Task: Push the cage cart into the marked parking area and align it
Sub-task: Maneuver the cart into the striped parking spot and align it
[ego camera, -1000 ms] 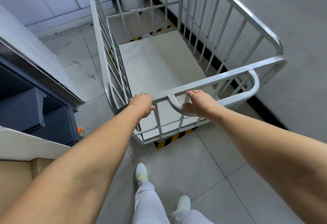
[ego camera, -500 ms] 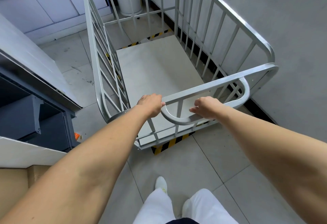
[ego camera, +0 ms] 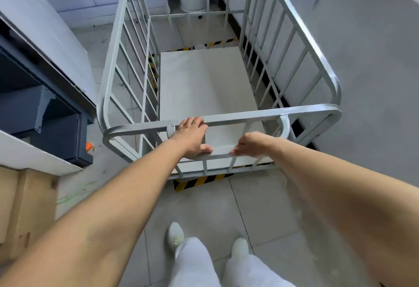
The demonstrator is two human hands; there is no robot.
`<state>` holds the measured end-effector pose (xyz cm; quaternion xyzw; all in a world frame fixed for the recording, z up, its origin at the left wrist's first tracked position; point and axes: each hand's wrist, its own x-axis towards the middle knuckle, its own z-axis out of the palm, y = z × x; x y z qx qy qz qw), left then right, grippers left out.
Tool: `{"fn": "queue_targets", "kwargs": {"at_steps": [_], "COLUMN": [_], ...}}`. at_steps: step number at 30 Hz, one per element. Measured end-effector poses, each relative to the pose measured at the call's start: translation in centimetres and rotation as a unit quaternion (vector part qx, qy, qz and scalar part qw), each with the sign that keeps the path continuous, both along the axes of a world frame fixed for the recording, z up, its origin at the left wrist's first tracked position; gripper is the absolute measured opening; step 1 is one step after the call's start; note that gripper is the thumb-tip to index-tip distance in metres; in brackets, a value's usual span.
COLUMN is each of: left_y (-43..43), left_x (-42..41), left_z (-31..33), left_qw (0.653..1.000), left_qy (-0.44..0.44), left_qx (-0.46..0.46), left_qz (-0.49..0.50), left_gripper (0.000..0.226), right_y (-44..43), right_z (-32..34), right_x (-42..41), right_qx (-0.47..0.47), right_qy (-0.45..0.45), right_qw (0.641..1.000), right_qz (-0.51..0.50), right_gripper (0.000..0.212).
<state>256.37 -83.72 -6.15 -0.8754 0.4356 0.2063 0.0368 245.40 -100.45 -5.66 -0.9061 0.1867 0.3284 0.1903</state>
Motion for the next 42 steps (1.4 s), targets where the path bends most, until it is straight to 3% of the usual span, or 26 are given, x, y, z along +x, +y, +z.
{"fn": "queue_targets", "kwargs": {"at_steps": [6, 10, 14, 18, 21, 25, 42], "left_y": [0.0, -0.1, 0.2, 0.2, 0.2, -0.1, -5.9], "left_x": [-1.7, -1.8, -1.6, -1.3, -1.2, -1.2, -2.6], "left_z": [-0.5, -0.9, -0.9, -1.0, -1.2, -1.3, -1.6], "left_qw": [0.989, 0.982, 0.981, 0.978, 0.978, 0.976, 0.974], "left_qy": [0.132, 0.164, 0.170, 0.173, 0.178, 0.188, 0.178], "left_qx": [0.047, 0.060, 0.077, 0.107, 0.107, 0.106, 0.100], "left_qz": [0.057, 0.076, 0.059, 0.039, 0.033, 0.036, 0.094], "left_gripper": [0.052, 0.040, 0.050, 0.059, 0.057, 0.048, 0.058], "right_y": [-0.5, -0.5, -0.8, -1.0, -1.1, -1.4, -8.1], "right_z": [-0.5, -0.5, -1.0, -1.3, -1.6, -1.7, -1.6], "right_x": [-0.4, -0.5, -0.4, -0.4, -0.9, -0.6, -0.5], "right_qx": [-0.003, -0.012, -0.018, -0.030, -0.062, -0.051, -0.052], "right_qy": [0.011, 0.018, 0.012, 0.004, -0.023, -0.015, 0.000], "right_qw": [0.999, 0.997, 0.996, 0.994, 0.991, 0.989, 0.982], "right_qz": [0.045, 0.076, 0.086, 0.101, 0.115, 0.135, 0.183], "right_gripper": [0.056, 0.056, 0.069, 0.070, 0.062, 0.068, 0.074]}}
